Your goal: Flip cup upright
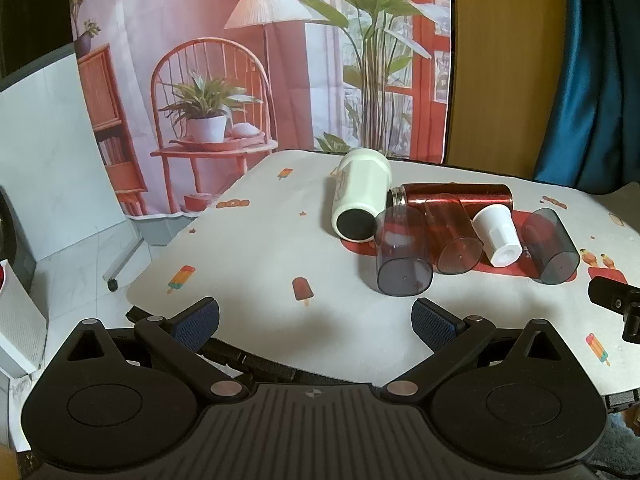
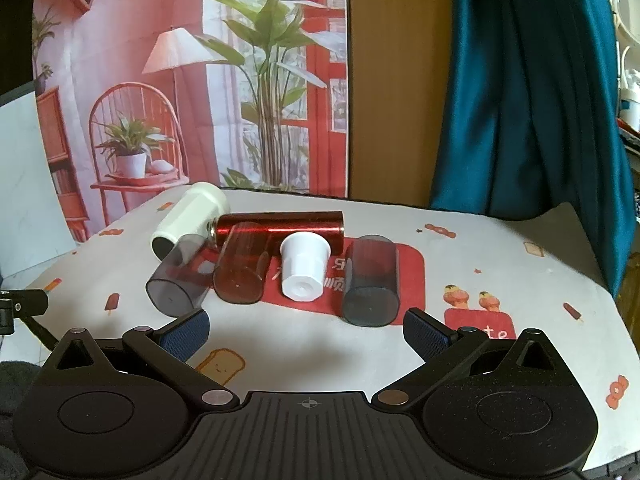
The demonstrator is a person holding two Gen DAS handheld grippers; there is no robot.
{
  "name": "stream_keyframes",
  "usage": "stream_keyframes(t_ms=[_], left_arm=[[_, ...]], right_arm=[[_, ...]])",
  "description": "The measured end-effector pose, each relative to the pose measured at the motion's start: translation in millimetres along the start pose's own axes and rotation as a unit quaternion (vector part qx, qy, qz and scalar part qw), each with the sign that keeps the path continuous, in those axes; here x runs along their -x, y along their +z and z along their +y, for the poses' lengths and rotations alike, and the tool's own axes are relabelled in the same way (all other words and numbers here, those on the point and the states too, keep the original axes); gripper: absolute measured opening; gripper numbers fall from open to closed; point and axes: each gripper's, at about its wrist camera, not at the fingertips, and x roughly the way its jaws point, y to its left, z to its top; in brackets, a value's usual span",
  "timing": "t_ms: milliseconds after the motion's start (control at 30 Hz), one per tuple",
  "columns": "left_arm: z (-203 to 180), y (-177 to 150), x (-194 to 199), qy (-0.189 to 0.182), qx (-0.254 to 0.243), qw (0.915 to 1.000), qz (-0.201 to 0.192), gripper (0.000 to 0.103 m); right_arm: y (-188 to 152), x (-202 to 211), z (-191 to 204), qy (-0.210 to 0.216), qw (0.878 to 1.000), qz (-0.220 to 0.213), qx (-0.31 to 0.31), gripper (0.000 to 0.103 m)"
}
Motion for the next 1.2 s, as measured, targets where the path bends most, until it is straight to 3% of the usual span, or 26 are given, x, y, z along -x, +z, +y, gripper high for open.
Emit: stream_keyframes(t_ms=[1200], left_arm=[[1.5, -2.9, -3.4, -0.001, 0.002, 0.9999, 0.015, 0.103]], right_arm=[[-2.1, -0.5, -4.1, -0.001, 1.000, 0.007, -0.011, 0.103]])
